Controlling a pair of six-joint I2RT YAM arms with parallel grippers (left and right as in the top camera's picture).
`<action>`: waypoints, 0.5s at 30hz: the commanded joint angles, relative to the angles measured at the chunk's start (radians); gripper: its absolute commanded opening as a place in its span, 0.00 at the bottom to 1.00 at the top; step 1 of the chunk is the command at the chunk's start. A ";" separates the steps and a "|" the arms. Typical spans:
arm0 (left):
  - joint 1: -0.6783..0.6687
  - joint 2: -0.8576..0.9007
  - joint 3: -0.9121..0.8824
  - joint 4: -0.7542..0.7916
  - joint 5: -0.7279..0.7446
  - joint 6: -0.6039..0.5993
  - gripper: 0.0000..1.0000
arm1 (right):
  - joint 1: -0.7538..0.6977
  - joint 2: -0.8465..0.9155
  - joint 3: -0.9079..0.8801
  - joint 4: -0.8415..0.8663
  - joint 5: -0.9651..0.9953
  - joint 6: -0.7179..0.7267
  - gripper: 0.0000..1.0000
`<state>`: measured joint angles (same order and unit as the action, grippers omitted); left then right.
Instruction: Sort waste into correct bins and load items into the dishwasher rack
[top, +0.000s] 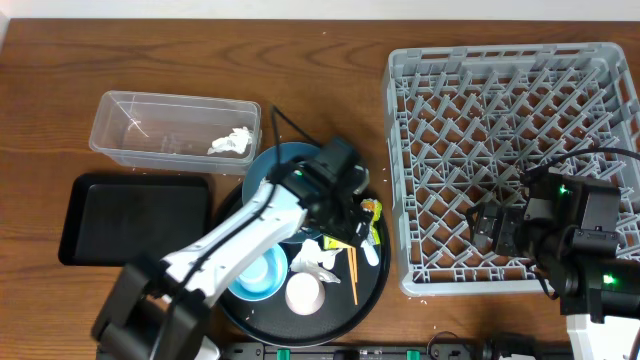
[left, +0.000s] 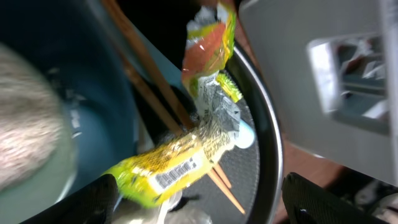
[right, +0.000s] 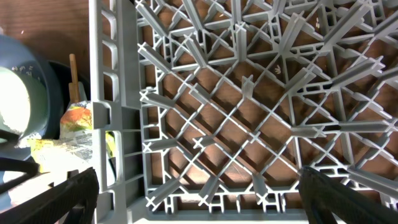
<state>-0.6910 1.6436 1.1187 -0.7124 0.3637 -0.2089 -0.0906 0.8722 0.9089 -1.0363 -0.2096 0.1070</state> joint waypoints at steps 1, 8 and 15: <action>-0.034 0.057 -0.012 0.010 -0.071 0.006 0.86 | 0.000 -0.003 0.019 -0.004 -0.004 0.012 0.99; -0.052 0.104 -0.012 0.042 -0.088 0.006 0.86 | 0.000 -0.003 0.019 -0.004 -0.004 0.012 0.99; -0.052 0.103 -0.012 0.013 -0.087 0.005 0.61 | 0.000 -0.003 0.019 -0.004 -0.004 0.012 0.99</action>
<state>-0.7368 1.7443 1.1187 -0.6891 0.2802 -0.2100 -0.0906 0.8722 0.9089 -1.0367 -0.2096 0.1070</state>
